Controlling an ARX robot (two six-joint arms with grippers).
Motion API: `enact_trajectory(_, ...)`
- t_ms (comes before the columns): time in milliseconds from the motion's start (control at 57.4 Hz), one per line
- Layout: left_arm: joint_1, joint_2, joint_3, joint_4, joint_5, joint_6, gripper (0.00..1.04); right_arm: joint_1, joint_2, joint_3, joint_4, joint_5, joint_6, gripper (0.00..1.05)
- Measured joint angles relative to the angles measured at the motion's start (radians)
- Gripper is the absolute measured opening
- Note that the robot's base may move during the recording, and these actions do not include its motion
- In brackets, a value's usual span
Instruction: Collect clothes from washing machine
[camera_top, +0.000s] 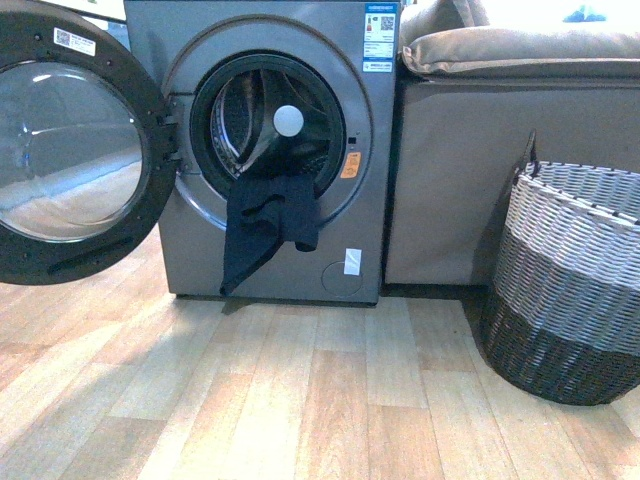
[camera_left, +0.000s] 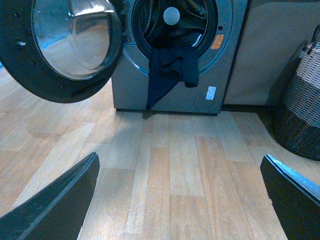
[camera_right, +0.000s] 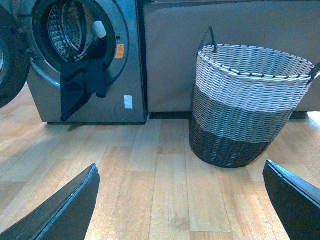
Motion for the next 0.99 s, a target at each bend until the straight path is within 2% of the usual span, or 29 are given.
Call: enact_trajectory(992, 0.0, 0.001, 0.0, 0.0, 0.0, 0.0, 0.98, 0.0, 0.0, 0.0, 0.0, 0.0, 0.0, 0.97)
